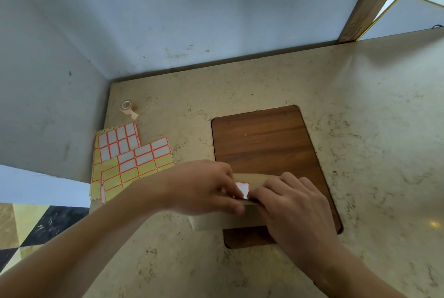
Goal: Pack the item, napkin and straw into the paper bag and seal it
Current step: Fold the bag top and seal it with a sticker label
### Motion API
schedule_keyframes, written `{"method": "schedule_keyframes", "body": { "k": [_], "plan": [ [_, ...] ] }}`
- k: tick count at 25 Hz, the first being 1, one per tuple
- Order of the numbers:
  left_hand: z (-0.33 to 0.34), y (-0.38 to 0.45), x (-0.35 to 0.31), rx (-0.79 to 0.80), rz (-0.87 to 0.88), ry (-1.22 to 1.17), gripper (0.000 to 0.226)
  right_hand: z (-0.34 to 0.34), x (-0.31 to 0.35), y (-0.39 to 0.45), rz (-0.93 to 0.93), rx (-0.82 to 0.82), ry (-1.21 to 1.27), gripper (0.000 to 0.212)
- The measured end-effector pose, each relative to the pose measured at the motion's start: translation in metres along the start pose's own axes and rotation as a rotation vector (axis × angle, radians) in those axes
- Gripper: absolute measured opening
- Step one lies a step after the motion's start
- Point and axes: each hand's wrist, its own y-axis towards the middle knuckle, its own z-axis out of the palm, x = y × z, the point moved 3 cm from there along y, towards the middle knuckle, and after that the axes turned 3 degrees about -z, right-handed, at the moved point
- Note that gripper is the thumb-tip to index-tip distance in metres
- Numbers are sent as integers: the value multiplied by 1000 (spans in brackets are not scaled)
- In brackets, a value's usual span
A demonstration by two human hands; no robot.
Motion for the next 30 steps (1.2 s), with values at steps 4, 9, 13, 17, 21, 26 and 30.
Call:
{"method": "schedule_keyframes", "body": {
  "k": [4, 9, 13, 17, 21, 26, 30],
  "plan": [
    [17, -19, -3, -250, 82, 177, 43, 1, 1, -4, -17, -26, -6, 18],
    [32, -26, -12, -521, 155, 221, 26, 2, 2, -12, -47, -49, 17, 17],
    [36, -23, -3, -497, 75, 94, 30, 2, 1, -16, -78, -82, 26, 19],
    [40, -20, -1, -440, 68, 178, 38, 1, 2, -17, -110, -146, 8, 14],
    [42, -16, 1, -435, 70, 271, 45, 1, 3, -17, -114, -166, -3, 16],
    [48, -9, 5, -407, -36, 320, 59, 3, 4, -17, -125, -137, -4, 16],
    [45, -11, -1, -459, -83, 371, 50, 3, 2, -16, -102, -127, -6, 18]
  ]
}}
